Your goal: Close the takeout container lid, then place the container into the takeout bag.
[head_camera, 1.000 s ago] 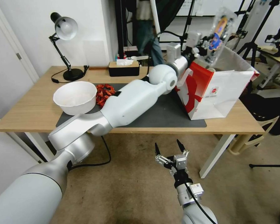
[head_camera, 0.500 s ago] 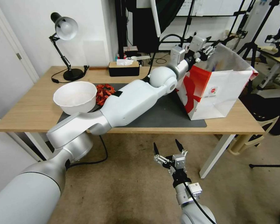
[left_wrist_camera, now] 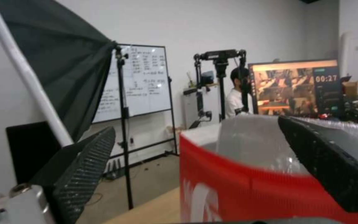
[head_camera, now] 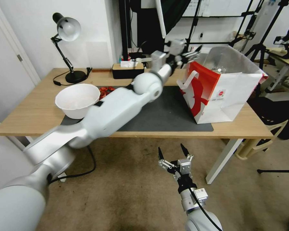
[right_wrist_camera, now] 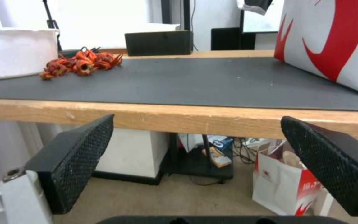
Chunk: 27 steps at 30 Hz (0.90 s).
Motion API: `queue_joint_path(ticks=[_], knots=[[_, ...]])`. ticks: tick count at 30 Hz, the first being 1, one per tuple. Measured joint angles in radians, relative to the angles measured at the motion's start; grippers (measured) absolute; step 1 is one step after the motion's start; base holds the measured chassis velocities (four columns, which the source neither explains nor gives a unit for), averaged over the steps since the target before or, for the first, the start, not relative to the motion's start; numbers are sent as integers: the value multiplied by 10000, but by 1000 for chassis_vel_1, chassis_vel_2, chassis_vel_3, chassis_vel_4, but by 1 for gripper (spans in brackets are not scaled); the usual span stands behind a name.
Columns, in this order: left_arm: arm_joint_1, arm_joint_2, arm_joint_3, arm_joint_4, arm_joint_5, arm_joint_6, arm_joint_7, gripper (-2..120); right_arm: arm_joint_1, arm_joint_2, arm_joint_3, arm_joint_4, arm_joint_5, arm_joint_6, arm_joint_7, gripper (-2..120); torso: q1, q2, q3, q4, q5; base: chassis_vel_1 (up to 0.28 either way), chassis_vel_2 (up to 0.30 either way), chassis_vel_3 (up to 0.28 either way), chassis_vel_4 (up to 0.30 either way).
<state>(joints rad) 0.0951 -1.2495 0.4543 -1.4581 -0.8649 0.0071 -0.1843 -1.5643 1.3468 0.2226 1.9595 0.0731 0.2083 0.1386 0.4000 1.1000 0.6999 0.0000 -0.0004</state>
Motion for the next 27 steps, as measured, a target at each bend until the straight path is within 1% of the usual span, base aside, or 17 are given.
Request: queue_joint_path(ticks=[3,4,5,7,8,10,11,13,14,15,17,18,20,21,22,26,27], knots=[[1121,740,-584,-1060,508,266,-247,100,14,3,10,30,-27,-13,31,100,0,0,0,-5,2,0,0,0,0],[1719,1126,-948,-1473,771,348,-344,100,3,-7,23,79,-50,-18,47,100,0,0,-1,-2,2,0,0,0,0],[1719,1126,-948,-1473,771,348,-344,100,3,-7,23,79,-50,-18,47,100,0,0,-1,-2,2,0,0,0,0],[2875,1735,-1629,-2052,1151,400,-512,100,-26,-31,52,166,-73,-23,68,100,0,0,0,1,-1,0,0,0,0],[2875,1735,-1629,-2052,1151,400,-512,100,-26,-31,52,166,-73,-23,68,100,0,0,0,1,-1,0,0,0,0],[4413,2367,-2554,-2769,1632,360,-566,100,-37,-64,87,235,-89,-26,101,100,-1,0,0,2,0,0,0,0,0],[4413,2367,-2554,-2769,1632,360,-566,100,-37,-64,87,235,-89,-26,101,100,-1,0,0,2,0,0,0,0,0],[6065,2780,-3561,-3570,2153,281,-566,100,14,-124,68,262,-99,-45,132,100,-1,1,0,-2,2,0,0,0,0],[6838,2872,-4006,-3855,2461,219,-563,100,34,-163,63,280,-101,-47,143,100,-2,1,0,4,3,0,0,0,0],[6838,2872,-4006,-3855,2461,219,-563,100,34,-163,63,280,-101,-47,143,100,-2,1,0,4,3,0,0,0,0],[8131,2965,-4746,-4279,3011,-32,-658,100,8,-245,84,309,-101,-50,170,100,-2,3,-1,0,2,0,0,0,0],[8131,2965,-4746,-4279,3011,-32,-658,100,8,-245,84,309,-101,-50,170,100,-2,3,-1,0,2,0,0,0,0],[9041,2974,-5282,-4564,3415,-204,-792,100,-9,-292,120,328,-100,-46,192,100,-2,3,-1,-1,3,0,0,0,0],[9041,2974,-5282,-4564,3415,-204,-792,100,-9,-292,120,328,-100,-46,192,100,-2,3,-1,-1,3,0,0,0,0],[9677,2951,-5609,-4695,3792,-343,-933,100,-29,-313,167,339,-95,-43,207,100,-2,2,-1,1,5,0,0,0,0],[10550,2862,-5960,-4810,4410,-636,-1240,100,-110,-304,280,396,-93,-31,251,100,-2,3,-1,1,4,0,0,0,0],[10861,2824,-6105,-4866,4616,-700,-1326,100,-145,-284,327,419,-97,-22,285,100,-2,3,-1,-5,0,0,0,0,0]])
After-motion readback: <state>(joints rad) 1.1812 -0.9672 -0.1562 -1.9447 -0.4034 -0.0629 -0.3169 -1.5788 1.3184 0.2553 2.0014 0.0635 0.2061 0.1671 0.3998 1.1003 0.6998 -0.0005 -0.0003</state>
